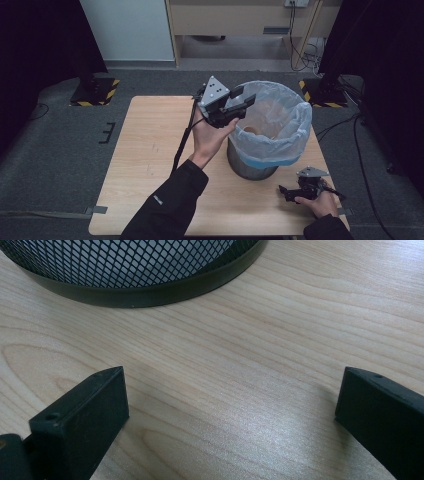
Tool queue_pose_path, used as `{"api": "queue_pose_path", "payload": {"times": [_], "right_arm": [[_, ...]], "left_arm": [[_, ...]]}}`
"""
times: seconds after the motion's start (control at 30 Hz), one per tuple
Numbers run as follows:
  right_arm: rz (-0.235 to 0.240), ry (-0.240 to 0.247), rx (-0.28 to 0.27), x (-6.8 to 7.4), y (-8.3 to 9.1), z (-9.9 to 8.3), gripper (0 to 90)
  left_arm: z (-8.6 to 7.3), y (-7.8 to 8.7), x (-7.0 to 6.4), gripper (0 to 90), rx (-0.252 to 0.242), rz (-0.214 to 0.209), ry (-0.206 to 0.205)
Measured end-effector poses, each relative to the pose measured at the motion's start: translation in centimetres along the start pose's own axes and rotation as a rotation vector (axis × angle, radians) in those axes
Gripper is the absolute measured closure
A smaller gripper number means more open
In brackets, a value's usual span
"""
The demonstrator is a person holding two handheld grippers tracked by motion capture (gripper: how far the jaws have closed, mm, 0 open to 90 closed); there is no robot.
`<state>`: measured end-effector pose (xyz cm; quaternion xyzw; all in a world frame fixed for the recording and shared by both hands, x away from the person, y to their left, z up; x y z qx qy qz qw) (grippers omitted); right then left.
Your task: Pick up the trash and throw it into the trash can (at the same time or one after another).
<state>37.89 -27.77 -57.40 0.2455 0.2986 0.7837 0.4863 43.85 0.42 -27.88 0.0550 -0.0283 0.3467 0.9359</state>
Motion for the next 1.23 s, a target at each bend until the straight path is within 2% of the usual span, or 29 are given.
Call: {"api": "queue_pose_path", "payload": {"times": [0.13, 0.17, 0.2, 0.23, 0.27, 0.3, 0.33, 0.37, 0.47, 0.57, 0.6, 0.63, 0.67, 0.7, 0.73, 0.8, 0.87, 0.97, 1.1, 1.17, 1.23], "right_arm": [[0.000, -0.003, 0.002, 0.0, 0.0, 0.0, 0.8], [0.002, -0.001, 0.003, 0.0, 0.0, 0.0, 0.8], [0.001, 0.000, 0.003, 0.0, 0.0, 0.0, 0.8], [0.001, 0.000, 0.003, 0.0, 0.0, 0.0, 0.8], [0.000, 0.000, 0.004, 0.0, 0.0, 0.0, 0.8], [0.000, 0.000, 0.004, 0.0, 0.0, 0.0, 0.8], [0.001, 0.000, 0.003, 0.0, 0.0, 0.0, 0.8], [0.001, 0.001, 0.004, 0.0, 0.0, 0.0, 0.8], [0.001, 0.000, 0.003, 0.0, 0.0, 0.0, 0.8], [0.001, 0.000, 0.003, 0.0, 0.0, 0.0, 0.8], [0.000, 0.000, 0.004, 0.0, 0.0, 0.0, 0.8], [0.000, 0.000, 0.004, 0.0, 0.0, 0.0, 0.8], [0.001, 0.000, 0.003, 0.0, 0.0, 0.0, 0.8], [0.000, 0.000, 0.003, 0.0, 0.0, 0.0, 0.8], [0.001, 0.000, 0.003, 0.0, 0.0, 0.0, 0.8], [0.001, 0.000, 0.003, 0.0, 0.0, 0.0, 0.8], [0.000, 0.000, 0.003, 0.0, 0.0, 0.0, 0.8], [0.001, -0.001, 0.003, 0.0, 0.0, 0.0, 0.8], [0.005, -0.002, 0.004, 0.0, 0.0, 0.0, 0.8], [0.004, -0.001, 0.004, 0.0, 0.0, 0.0, 0.7], [0.004, 0.006, 0.004, 0.0, 0.0, 0.0, 0.7]], "left_arm": [[-0.7, 3.0, 1.0, 38.8, 0.004, 0.032, -0.012], [-0.7, 3.0, 1.0, 37.0, 0.004, 0.032, -0.012], [-1.7, 4.9, 1.8, 34.3, 0.022, 0.049, -0.014], [-1.7, 4.9, 1.8, 31.5, 0.022, 0.049, -0.014], [-3.0, 6.8, 2.6, 29.6, 0.066, 0.073, -0.036], [-3.0, 6.8, 2.6, 28.5, 0.066, 0.073, -0.036], [-3.8, 7.7, 2.9, 27.1, 0.085, 0.082, -0.034], [-5.4, 9.4, 3.5, 26.0, 0.123, 0.095, -0.017], [-8.9, 11.9, 4.3, 23.6, 0.201, 0.128, 0.005], [-13.1, 14.2, 4.8, 21.2, 0.290, 0.152, 0.055], [-15.2, 15.0, 4.9, 20.4, 0.337, 0.161, 0.083], [-15.2, 15.0, 4.9, 19.3, 0.337, 0.161, 0.083], [-16.8, 15.7, 5.0, 19.1, 0.377, 0.165, 0.100], [-19.7, 16.7, 5.1, 18.2, 0.451, 0.175, 0.131], [-21.3, 17.3, 5.3, 17.6, 0.498, 0.187, 0.154], [-23.9, 18.4, 5.5, 15.8, 0.585, 0.213, 0.210], [-25.9, 19.1, 5.6, 14.7, 0.640, 0.219, 0.229], [-27.8, 20.0, 5.9, 14.5, 0.703, 0.227, 0.232], [-29.1, 20.9, 6.9, 12.5, 0.759, 0.287, 0.192], [-29.6, 21.3, 7.2, 13.1, 0.774, 0.304, 0.225], [-29.7, 21.5, 7.2, 12.8, 0.779, 0.310, 0.234]]}}
Point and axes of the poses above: each handheld gripper's, and its own axes: y roughly backward along the jaws, z roughly out of its top, x roughly to its left, the point moved 5 cm from there along -y, roughly forward along the jaws, and after that the axes turned 7 degrees about -y, right-handed, at the moved point
